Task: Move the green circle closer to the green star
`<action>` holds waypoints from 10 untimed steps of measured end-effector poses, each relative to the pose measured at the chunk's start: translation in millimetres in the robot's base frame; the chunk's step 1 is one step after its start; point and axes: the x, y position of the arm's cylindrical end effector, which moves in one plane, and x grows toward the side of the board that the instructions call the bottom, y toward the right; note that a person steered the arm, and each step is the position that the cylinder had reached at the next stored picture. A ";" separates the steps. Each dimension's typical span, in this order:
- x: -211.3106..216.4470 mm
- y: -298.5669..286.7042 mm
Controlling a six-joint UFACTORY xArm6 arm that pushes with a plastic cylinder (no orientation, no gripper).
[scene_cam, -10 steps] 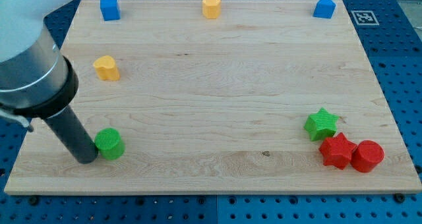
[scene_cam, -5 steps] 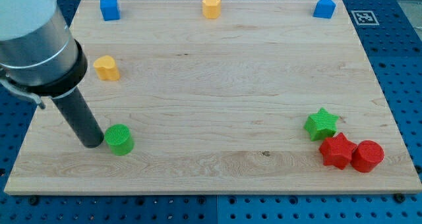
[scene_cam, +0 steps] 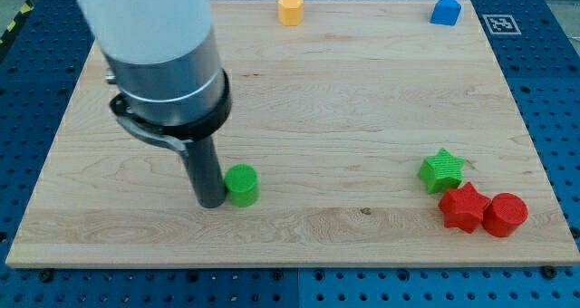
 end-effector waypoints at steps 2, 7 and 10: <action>-2.1 44.7; -33.7 96.0; -33.7 202.4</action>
